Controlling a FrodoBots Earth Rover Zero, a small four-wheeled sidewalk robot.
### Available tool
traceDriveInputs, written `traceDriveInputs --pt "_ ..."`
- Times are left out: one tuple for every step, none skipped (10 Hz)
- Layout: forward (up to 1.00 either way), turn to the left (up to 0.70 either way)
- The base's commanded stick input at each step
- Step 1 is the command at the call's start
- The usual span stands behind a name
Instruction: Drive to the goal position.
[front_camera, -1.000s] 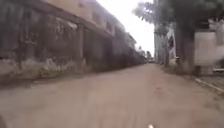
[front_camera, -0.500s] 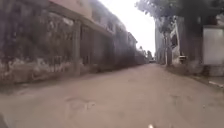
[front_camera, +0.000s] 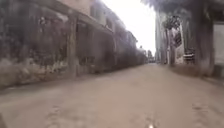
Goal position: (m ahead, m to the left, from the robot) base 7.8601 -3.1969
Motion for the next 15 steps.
traceDriveInputs --pt "1.00 0.00" --pt "1.00 0.00" --pt "1.00 0.00" --pt "1.00 0.00" --pt "1.00 0.00" --pt "1.00 -0.12" --pt "1.00 0.00" --pt "1.00 0.00" --pt "1.00 0.00" --pt "1.00 0.00" --pt "1.00 0.00" --pt "1.00 0.00" --pt "1.00 0.00" --pt "1.00 0.00" --pt "1.00 0.00"
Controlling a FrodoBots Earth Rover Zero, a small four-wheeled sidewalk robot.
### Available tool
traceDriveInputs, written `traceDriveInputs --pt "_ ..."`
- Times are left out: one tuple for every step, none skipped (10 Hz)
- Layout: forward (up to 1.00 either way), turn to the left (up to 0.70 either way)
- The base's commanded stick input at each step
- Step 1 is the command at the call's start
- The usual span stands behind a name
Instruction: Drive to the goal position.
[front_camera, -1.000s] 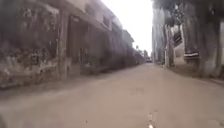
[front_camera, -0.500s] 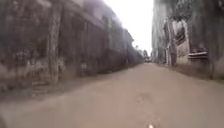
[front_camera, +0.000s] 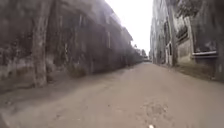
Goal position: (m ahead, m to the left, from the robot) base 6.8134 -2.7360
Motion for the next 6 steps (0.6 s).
traceDriveInputs --pt "1.00 -0.21" --pt "1.00 0.00" --pt "1.00 0.00" --pt "1.00 0.00" --pt "1.00 0.00" --pt "1.00 0.00"
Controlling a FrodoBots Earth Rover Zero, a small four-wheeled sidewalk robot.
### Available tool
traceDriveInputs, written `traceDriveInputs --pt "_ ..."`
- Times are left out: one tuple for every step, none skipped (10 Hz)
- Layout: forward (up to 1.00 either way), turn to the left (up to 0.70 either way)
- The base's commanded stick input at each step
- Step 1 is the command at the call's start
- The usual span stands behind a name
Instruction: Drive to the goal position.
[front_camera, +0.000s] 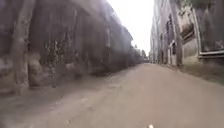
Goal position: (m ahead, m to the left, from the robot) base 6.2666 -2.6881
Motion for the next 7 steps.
traceDriveInputs --pt "1.00 0.00" --pt "1.00 0.00" --pt "1.00 0.00" --pt "1.00 0.00" --pt "1.00 0.00" --pt "1.00 -0.20" --pt "1.00 -0.27"
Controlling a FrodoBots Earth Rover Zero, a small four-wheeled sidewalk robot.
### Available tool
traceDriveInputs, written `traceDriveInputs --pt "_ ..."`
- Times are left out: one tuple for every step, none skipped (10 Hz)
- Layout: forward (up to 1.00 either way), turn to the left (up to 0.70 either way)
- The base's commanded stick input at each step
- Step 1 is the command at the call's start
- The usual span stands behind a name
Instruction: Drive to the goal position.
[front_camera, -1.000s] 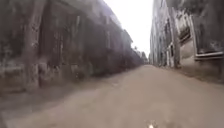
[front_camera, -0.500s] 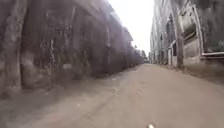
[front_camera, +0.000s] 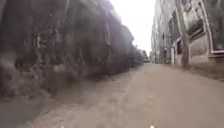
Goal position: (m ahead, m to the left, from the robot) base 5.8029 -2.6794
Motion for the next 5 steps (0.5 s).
traceDriveInputs --pt "1.00 -0.27" --pt "1.00 -0.27" --pt "1.00 -0.11" --pt "1.00 0.00" --pt "1.00 0.00"
